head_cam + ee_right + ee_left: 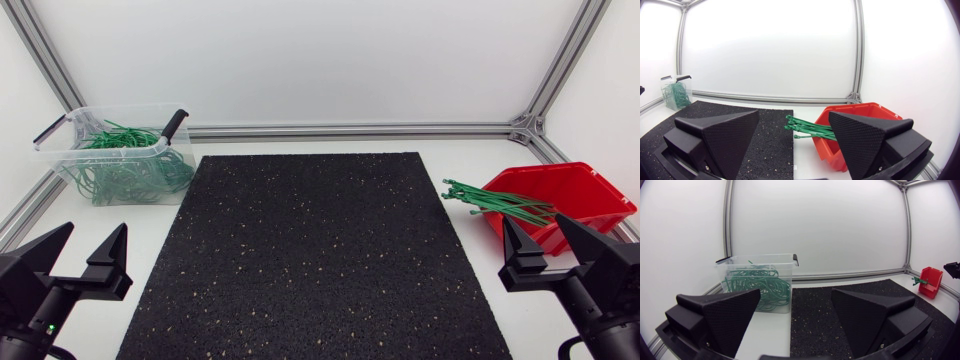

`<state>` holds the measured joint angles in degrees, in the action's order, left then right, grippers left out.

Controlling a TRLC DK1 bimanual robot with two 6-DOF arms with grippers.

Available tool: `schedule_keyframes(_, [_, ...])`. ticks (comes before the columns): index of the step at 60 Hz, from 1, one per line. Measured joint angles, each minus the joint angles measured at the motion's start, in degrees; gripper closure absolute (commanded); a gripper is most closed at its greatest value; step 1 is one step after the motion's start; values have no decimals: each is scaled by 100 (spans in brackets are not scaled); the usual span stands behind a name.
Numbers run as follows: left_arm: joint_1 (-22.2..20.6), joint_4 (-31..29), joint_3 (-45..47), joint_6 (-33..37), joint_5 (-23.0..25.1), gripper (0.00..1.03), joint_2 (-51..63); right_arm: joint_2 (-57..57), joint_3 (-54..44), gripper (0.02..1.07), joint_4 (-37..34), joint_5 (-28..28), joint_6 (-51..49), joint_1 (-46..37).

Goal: Take a green cable tie from the red box, thread the tail through the head to close it, then place it in the transparent bin on the left.

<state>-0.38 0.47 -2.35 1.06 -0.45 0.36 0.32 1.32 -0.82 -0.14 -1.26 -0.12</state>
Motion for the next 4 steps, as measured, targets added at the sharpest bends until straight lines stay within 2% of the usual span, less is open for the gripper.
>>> schedule_keyframes(4, [0,2,0,0,0,5,0,0,0,6,0,0,0,0])
